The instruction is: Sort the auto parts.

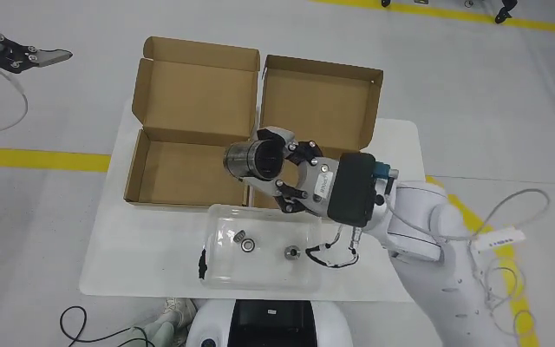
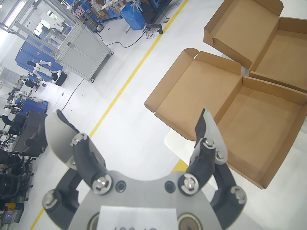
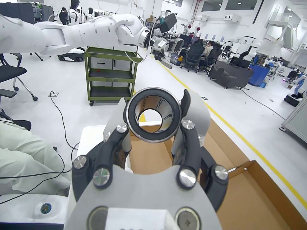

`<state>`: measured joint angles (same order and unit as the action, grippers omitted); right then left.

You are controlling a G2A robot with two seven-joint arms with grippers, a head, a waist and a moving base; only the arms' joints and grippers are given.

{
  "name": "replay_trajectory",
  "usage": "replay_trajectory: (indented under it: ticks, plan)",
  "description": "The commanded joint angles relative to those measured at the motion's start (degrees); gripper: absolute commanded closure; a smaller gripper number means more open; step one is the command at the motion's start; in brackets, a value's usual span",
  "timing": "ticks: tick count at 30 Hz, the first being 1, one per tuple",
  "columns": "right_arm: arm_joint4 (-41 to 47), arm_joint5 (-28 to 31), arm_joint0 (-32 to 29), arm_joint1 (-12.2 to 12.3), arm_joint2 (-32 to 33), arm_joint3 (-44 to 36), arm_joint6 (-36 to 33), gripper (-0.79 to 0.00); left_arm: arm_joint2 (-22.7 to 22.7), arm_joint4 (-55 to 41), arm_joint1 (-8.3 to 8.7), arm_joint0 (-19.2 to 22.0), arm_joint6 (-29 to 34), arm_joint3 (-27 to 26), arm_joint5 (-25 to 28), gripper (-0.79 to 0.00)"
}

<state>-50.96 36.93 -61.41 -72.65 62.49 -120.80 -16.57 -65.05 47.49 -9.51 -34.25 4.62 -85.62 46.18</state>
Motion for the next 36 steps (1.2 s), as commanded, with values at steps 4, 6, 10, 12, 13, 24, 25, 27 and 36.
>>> replay_trajectory:
  ticks: [4,6,10,12,13,24,25,27,36]
  plan:
    - [3.57,-1.75,4.6,-0.42,-0.6,0.31,-0.81,0.0,0.0,0.0,0.0,0.0,0.0,0.0,0.0,-0.785]
    - [4.27,-2.41,6.06,-0.57,-0.84,0.2,-1.13,0.0,0.0,0.0,0.0,0.0,0.0,0.0,0.0,-0.785]
    - [4.89,-3.64,7.93,-0.75,-1.07,-0.21,-1.81,0.0,0.0,0.0,0.0,0.0,0.0,0.0,0.0,-0.785]
    - [5.04,-3.97,8.21,-0.77,-1.05,-0.36,-1.95,0.0,0.0,0.0,0.0,0.0,0.0,0.0,0.0,-0.785]
    - [5.05,-4.09,8.21,-0.76,-0.99,-0.35,-1.98,0.0,0.0,0.0,0.0,0.0,0.0,0.0,0.0,-0.785]
    - [2.9,-3.06,5.8,-0.5,-0.72,0.5,-0.46,0.0,0.0,0.0,0.0,0.0,0.0,0.0,0.0,-0.785]
    - [2.68,-2.82,5.16,-0.45,-0.61,0.52,0.2,0.0,0.0,0.0,0.0,0.0,0.0,0.0,0.0,-0.785]
    - [1.72,-1.92,3.59,-0.31,-0.42,0.47,1.66,0.0,0.0,0.0,0.0,0.0,0.0,0.0,0.0,-0.785]
    - [-9.19,-1.95,-3.82,0.32,-0.54,1.65,5.02,0.0,0.0,0.0,0.0,0.0,0.0,0.0,0.0,-0.785]
